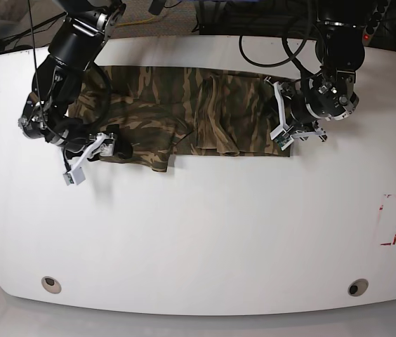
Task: Fold the T-shirt properly
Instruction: 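Grasp the strip's other end with the right gripper and smooth it flat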
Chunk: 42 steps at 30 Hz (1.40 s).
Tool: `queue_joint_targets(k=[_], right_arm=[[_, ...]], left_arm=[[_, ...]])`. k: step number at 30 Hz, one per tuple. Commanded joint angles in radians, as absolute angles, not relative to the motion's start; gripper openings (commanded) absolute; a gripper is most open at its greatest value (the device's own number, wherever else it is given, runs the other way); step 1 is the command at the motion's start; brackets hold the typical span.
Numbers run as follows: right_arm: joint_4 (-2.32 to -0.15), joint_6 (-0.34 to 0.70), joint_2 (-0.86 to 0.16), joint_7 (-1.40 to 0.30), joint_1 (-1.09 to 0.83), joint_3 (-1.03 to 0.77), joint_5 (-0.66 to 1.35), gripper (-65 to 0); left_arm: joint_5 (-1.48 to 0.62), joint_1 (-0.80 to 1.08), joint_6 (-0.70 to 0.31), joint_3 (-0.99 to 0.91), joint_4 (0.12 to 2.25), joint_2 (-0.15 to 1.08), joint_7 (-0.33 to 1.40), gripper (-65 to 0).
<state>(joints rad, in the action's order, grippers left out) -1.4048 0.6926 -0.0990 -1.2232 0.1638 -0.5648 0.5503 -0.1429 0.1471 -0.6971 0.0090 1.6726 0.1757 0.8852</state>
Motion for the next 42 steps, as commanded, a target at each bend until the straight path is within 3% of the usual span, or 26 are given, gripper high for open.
queue_joint_targets(k=[1, 10, 13, 14, 19, 31, 36, 42], right_arm=[[-1.419, 0.698, -0.105, -1.201, 0.182, -0.565, 0.575, -20.8], [-1.425, 0.698, -0.107, -1.199, 0.18, -0.568, 0.573, -48.4], [-1.426, 0.698, -0.111, -1.199, 0.179, -0.568, 0.573, -63.3], [-1.426, 0.698, -0.113, -1.199, 0.179, -0.568, 0.573, -65.0], [-1.448, 0.698, -0.113, -1.199, 0.153, -0.568, 0.578, -65.0], [-1.779, 0.698, -0.105, -1.237, -0.048, -0.582, 0.602, -65.0], [-1.794, 0.698, -0.113, -1.239, -0.117, -0.65, 0.739, -65.0], [-1.788, 0.698, -0.114, -1.239, -0.177, -0.682, 0.748, -65.0]], left_arm=[[-0.107, 0.153, -0.698, 0.008, 1.675, 0.183, 0.932, -40.7], [-0.107, 0.154, -0.698, 0.008, 1.673, 0.183, 0.932, -40.7], [-0.107, 0.154, -0.698, 0.008, 1.672, 0.183, 0.932, -40.7], [-0.107, 0.154, -0.698, 0.008, 1.672, 0.183, 0.932, -40.7], [-0.107, 0.153, -0.698, 0.008, 1.67, 0.183, 0.932, -40.7], [-0.104, 0.154, -0.698, 0.007, 1.669, 0.185, 0.932, -40.7], [-0.101, 0.154, -0.698, 0.007, 1.669, 0.185, 0.932, -40.7], [-0.101, 0.154, -0.698, 0.007, 1.669, 0.191, 0.932, -40.7]])
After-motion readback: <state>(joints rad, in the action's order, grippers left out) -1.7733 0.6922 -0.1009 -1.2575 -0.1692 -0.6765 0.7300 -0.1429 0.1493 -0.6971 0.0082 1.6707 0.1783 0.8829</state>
